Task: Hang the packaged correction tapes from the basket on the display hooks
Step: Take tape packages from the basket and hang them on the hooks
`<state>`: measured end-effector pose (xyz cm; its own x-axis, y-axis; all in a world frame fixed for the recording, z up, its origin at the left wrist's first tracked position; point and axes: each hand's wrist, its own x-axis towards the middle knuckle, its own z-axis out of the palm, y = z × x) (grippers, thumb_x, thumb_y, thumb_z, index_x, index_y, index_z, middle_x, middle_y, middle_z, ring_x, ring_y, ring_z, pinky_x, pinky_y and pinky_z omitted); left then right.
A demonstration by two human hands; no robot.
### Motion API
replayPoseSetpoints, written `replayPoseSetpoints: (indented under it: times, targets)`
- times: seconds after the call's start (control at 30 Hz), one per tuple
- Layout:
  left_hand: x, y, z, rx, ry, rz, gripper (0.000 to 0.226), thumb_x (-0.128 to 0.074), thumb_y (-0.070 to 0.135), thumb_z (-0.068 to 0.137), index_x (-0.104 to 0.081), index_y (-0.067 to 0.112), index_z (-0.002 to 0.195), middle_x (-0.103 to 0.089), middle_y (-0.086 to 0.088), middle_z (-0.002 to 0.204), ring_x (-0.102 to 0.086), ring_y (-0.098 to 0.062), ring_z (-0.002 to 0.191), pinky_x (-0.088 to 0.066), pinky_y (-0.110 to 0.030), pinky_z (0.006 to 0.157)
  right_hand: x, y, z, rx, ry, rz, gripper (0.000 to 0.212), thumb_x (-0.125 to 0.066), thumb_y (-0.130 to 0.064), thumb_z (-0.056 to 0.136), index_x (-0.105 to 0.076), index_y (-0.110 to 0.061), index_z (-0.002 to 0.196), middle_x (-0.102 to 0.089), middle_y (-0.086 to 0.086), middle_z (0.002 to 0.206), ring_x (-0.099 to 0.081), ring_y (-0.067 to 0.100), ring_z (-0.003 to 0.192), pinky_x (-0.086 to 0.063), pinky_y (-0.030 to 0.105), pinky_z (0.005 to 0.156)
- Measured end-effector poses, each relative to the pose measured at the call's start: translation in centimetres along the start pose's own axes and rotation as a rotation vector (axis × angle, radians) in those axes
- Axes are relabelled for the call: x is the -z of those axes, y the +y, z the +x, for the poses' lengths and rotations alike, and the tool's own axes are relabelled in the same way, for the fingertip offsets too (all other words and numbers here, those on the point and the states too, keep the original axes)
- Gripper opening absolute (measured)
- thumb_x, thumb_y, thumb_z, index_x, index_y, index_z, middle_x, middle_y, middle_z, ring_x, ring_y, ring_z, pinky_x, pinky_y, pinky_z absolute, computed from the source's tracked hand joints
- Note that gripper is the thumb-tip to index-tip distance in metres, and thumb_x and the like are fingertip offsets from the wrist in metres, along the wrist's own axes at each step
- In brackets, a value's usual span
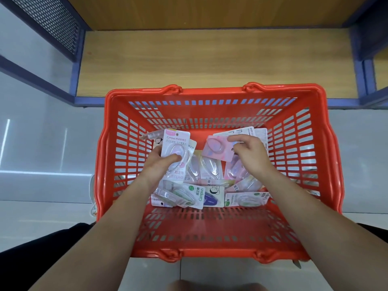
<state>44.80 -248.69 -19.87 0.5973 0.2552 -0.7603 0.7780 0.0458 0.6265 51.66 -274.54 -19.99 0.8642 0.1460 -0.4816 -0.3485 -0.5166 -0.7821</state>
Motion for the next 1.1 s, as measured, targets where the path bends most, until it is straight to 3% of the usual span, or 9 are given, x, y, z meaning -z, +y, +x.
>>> replayPoseSetpoints:
  times: [0.1,0.17,0.23,0.37,0.57,0.67,0.8,1.0,1.1]
  targets:
    - [-0.1,0.2,-0.2,-0.004,-0.014,-0.008,0.038,-0.075,0.014,0.086,-0.065,0.022,0.122,-0.075,0.000,0.107,-0.072,-0.019,0.098,-0.054,-0.035,0.079,-0.2,-0.5,0.6,0.013,0.018,-0.015,0.028,-0.061,-0.005,0.095,-0.067,-0.021,0.118,-0.065,0.000,0.086,-0.057,0.003,0.051,-0.044,0.014,0.049]
    - [0.0,0.6,-0.6,-0.008,-0.035,-0.010,0.038,-0.075,0.015,0.087,-0.065,0.022,0.122,-0.075,-0.001,0.108,-0.072,-0.020,0.097,-0.054,-0.033,0.075,-0.2,-1.0,0.8,0.035,-0.003,-0.018,0.039,-0.064,0.001,0.093,-0.062,-0.023,0.124,-0.065,-0.005,0.096,-0.062,0.006,0.063,-0.045,0.012,0.052]
    - [0.0,1.2,-1.1,-0.017,-0.050,-0.023,0.042,-0.077,0.016,0.084,-0.065,0.021,0.123,-0.076,-0.003,0.107,-0.074,-0.023,0.097,-0.056,-0.035,0.076,0.2,-1.8,0.8,0.021,-0.008,0.028,0.043,-0.065,0.004,0.092,-0.060,-0.022,0.126,-0.066,-0.006,0.093,-0.063,0.008,0.072,-0.047,0.011,0.059]
    - [0.1,3.1,-3.3,-0.053,-0.074,-0.056,0.064,-0.079,0.027,0.064,-0.064,0.019,0.126,-0.077,-0.005,0.108,-0.074,-0.029,0.101,-0.058,-0.050,0.093,1.9,-4.9,-0.3,0.015,0.009,0.136,0.016,-0.074,-0.001,0.089,-0.069,-0.013,0.098,-0.069,0.001,0.080,-0.063,-0.003,0.063,-0.046,0.008,0.058]
    - [-0.3,7.6,-8.9,-0.177,-0.203,-0.088,0.065,-0.080,0.021,0.069,-0.061,0.015,0.131,-0.075,-0.011,0.115,-0.072,-0.034,0.108,-0.058,-0.053,0.093,5.0,-11.3,-4.4,0.147,-0.136,0.200,0.015,-0.080,-0.002,0.082,-0.072,-0.014,0.080,-0.072,-0.006,0.067,-0.064,0.004,0.062,-0.050,0.016,0.063]
    - [-0.9,10.4,-12.9,-0.263,-0.271,-0.128,0.065,-0.078,0.017,0.068,-0.060,0.013,0.131,-0.073,-0.015,0.119,-0.072,-0.036,0.104,-0.059,-0.053,0.086,6.2,-15.5,-7.2,0.217,-0.091,0.243,0.012,-0.083,-0.008,0.081,-0.072,-0.014,0.081,-0.071,-0.007,0.079,-0.063,0.001,0.069,-0.048,0.015,0.066]
    - [-1.1,13.7,-18.3,-0.396,-0.291,-0.092,0.064,-0.084,0.007,0.073,-0.058,0.013,0.131,-0.075,-0.010,0.117,-0.074,-0.030,0.104,-0.060,-0.047,0.088,8.0,-20.9,-11.4,0.242,-0.017,0.275,0.016,-0.083,-0.016,0.083,-0.068,-0.016,0.079,-0.062,-0.009,0.066,-0.054,-0.002,0.050,-0.040,0.013,0.046]
    - [-0.4,17.2,-24.5,-0.552,-0.167,-0.088,0.053,-0.084,0.003,0.077,-0.061,0.017,0.123,-0.078,-0.002,0.104,-0.076,-0.025,0.096,-0.063,-0.044,0.083,8.9,-26.7,-16.6,0.352,0.139,0.398,0.025,-0.087,-0.019,0.079,-0.062,-0.019,0.077,-0.062,-0.005,0.074,-0.057,0.010,0.065,-0.044,0.024,0.059]
    - [0.5,18.2,-26.3,-0.609,-0.110,-0.089,0.060,-0.088,0.009,0.071,-0.061,0.017,0.124,-0.078,-0.001,0.106,-0.076,-0.022,0.096,-0.062,-0.045,0.084,9.0,-28.2,-18.8,0.360,0.194,0.447,0.025,-0.083,-0.026,0.083,-0.063,-0.016,0.093,-0.064,-0.006,0.088,-0.059,0.008,0.075,-0.044,0.023,0.063]
